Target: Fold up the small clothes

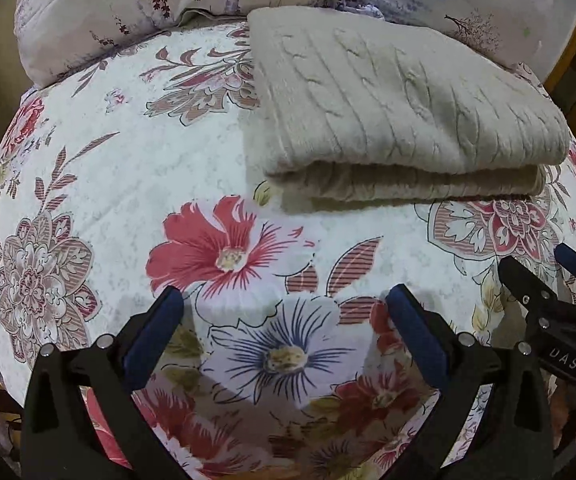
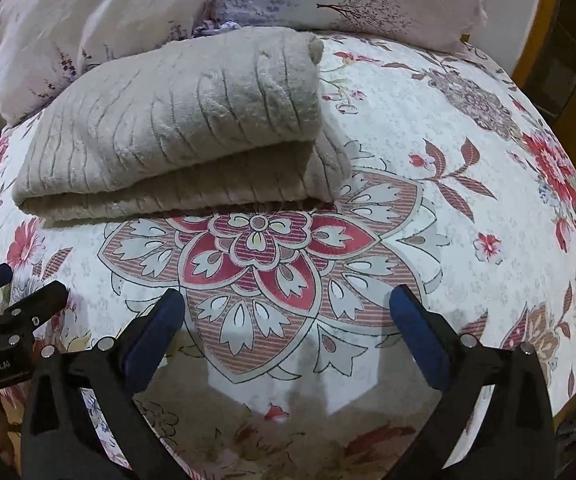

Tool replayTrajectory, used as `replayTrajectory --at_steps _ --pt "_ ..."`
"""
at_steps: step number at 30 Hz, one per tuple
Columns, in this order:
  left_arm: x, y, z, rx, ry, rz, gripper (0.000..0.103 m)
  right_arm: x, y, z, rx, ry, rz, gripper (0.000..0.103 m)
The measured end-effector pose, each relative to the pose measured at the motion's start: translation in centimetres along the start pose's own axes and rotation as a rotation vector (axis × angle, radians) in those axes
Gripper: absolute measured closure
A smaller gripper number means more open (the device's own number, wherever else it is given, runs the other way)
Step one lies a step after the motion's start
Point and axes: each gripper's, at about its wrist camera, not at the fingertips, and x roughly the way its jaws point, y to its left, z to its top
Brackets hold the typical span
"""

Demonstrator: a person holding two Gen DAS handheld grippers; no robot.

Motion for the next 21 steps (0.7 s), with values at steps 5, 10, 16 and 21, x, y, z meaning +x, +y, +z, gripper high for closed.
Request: replayTrajectory --at_steps 5,10,16,21 --pt "-0.04 0.02 0.12 -0.002 -0.004 0.001 0.002 0.12 -0.10 0.15 0.010 0.011 -0.008 0.001" --pt "0.02 0.04 0.13 -0.014 -0.007 0.008 0.002 0.03 -0.02 -0.01 0.016 0.004 -0.013 0.001" --pt "0.03 -0.04 0.10 -0.023 -0.009 0.014 0.002 -0.13 0.03 -0.13 0.014 -0.004 -0.013 0.001" --pt "0.05 0.04 0.24 -0.022 -0.008 0.013 0.002 -0.20 0.05 -0.20 0.012 -0.010 -0.012 0.001"
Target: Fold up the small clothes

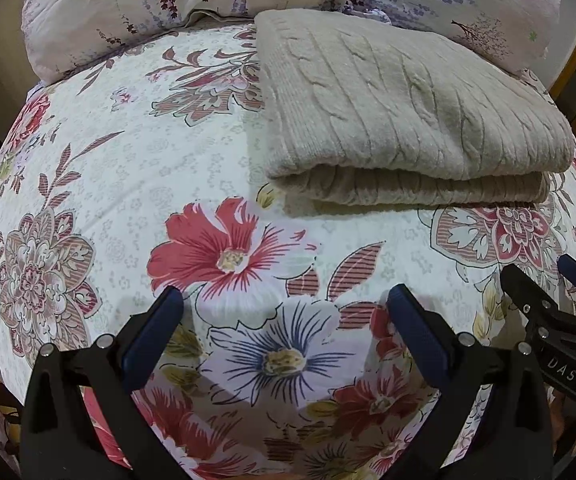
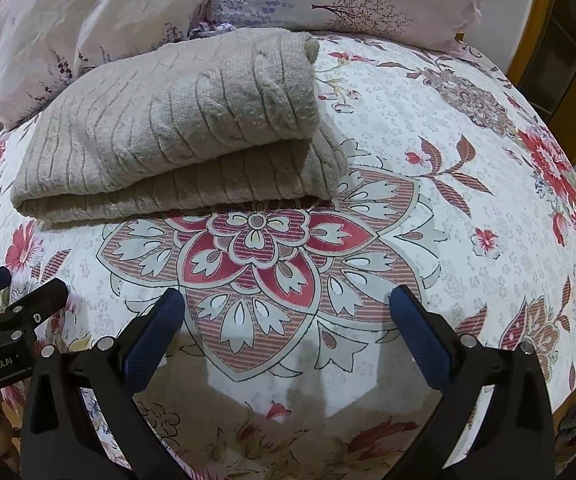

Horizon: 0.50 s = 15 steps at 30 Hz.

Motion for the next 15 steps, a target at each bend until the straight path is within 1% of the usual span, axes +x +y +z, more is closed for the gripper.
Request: replayTrajectory --at_steps 15 --pt "-0.01 0.03 0.01 0.002 0.000 -0.001 0.002 -0.01 -0.03 -0.04 -0.001 -0.002 0.001 0.001"
